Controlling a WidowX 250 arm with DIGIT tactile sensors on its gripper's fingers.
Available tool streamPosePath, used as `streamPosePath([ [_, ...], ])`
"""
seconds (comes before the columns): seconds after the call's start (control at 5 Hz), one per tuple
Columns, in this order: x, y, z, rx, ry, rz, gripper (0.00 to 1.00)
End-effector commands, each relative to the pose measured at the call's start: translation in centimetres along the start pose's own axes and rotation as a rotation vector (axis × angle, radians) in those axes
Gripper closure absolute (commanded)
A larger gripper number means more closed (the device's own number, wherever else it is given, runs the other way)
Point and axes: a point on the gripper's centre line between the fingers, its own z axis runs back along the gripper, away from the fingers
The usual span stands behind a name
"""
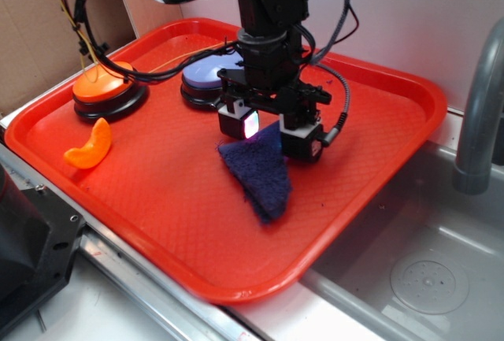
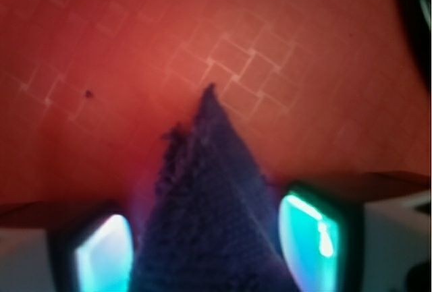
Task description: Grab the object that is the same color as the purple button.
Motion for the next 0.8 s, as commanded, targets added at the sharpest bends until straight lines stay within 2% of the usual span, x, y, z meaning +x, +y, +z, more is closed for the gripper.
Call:
streamPosePath([
  [0.0, 0.0, 0.2, 1.6, -0.044, -0.049, -0.008, 1.0],
  [0.2, 0.1, 0.9, 2.5, -0.048, -0.078, 0.01, 1.0],
  [0.4, 0.7, 1.7, 3.5, -0.047, -0.11, -0.055, 1.0],
  [0.6, 1.2, 2.8, 6.5, -0.05, -0.155, -0.096, 1.0],
])
